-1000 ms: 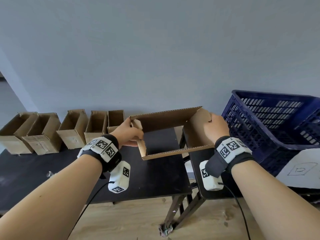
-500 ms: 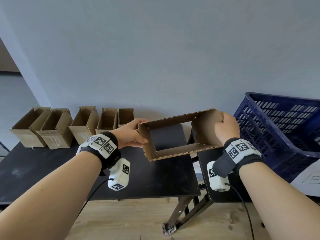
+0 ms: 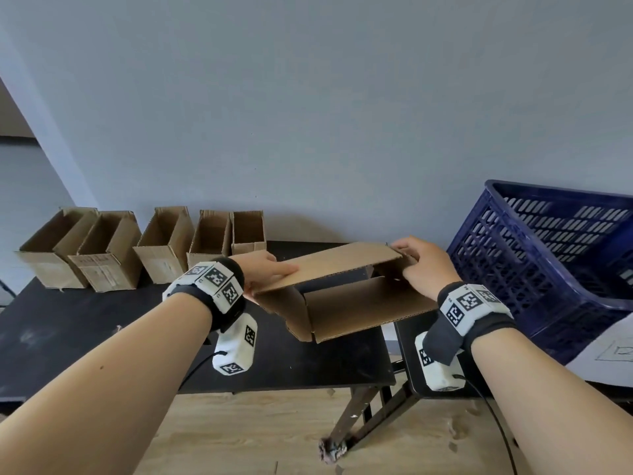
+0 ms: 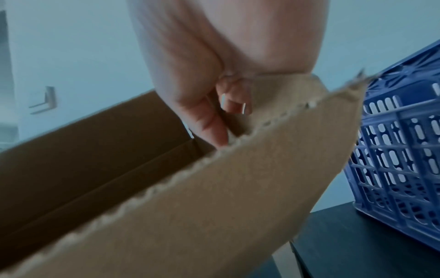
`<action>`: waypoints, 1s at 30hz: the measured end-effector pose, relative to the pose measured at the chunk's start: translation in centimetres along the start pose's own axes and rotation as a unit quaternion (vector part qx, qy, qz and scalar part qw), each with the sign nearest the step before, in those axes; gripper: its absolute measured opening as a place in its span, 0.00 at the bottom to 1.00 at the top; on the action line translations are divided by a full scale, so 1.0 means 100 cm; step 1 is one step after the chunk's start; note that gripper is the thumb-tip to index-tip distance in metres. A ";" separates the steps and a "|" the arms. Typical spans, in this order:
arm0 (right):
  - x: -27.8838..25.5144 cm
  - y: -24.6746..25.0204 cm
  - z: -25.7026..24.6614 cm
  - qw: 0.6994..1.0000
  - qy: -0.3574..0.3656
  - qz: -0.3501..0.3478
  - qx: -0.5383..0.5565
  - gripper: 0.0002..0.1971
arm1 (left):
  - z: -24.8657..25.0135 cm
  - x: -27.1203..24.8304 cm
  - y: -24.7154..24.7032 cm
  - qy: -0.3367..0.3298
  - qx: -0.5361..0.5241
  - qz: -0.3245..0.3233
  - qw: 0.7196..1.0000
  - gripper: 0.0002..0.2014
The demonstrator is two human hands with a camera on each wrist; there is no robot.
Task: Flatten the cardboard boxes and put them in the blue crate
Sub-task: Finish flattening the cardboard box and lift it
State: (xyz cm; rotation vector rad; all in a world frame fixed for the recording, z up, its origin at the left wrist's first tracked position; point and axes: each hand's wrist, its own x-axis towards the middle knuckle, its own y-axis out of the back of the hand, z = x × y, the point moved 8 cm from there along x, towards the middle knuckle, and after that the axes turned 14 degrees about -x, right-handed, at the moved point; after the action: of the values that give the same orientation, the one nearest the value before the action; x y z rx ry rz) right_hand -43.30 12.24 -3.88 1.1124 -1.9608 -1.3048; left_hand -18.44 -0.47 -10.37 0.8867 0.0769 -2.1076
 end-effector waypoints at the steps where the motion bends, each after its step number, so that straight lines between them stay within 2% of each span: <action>1: 0.000 -0.007 0.001 1.000 0.008 -0.026 -0.003 0.29 | -0.004 0.002 0.000 0.010 0.007 0.000 1.000 0.29; 4: -0.009 -0.032 -0.002 0.986 0.042 -0.154 -0.045 0.42 | -0.013 0.006 0.006 0.018 0.068 0.025 0.997 0.34; 7: -0.023 -0.063 -0.004 0.952 0.062 -0.276 -0.115 0.54 | -0.026 0.013 0.005 0.030 0.081 0.034 0.996 0.38; 11: -0.035 -0.093 -0.003 0.928 0.063 -0.325 -0.169 0.58 | -0.039 0.020 0.002 0.030 0.124 0.059 0.990 0.44; 14: -0.044 -0.113 -0.002 0.896 0.075 -0.383 -0.212 0.60 | -0.053 0.025 -0.002 0.031 0.140 0.065 0.988 0.45; 17: -0.039 -0.126 -0.006 0.901 0.072 -0.379 -0.199 0.55 | -0.060 0.034 -0.005 0.017 0.169 0.085 0.982 0.45; 21: -0.019 -0.145 -0.012 0.928 0.073 -0.315 -0.184 0.43 | -0.056 0.048 -0.010 -0.028 0.229 0.129 0.965 0.43; 26: 0.001 -0.169 -0.008 0.954 0.069 -0.252 -0.148 0.35 | -0.060 0.066 -0.012 -0.046 0.264 0.167 0.949 0.35; 30: 0.005 -0.191 0.000 0.947 0.070 -0.271 -0.156 0.34 | -0.076 0.085 -0.027 -0.037 0.248 0.126 0.960 0.38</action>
State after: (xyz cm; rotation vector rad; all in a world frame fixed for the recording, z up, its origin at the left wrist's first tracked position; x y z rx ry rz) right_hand -37.06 8.10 -21.45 1.5896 -1.3232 -1.6840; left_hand -19.53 -1.82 -21.95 1.0401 -0.5988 -1.9407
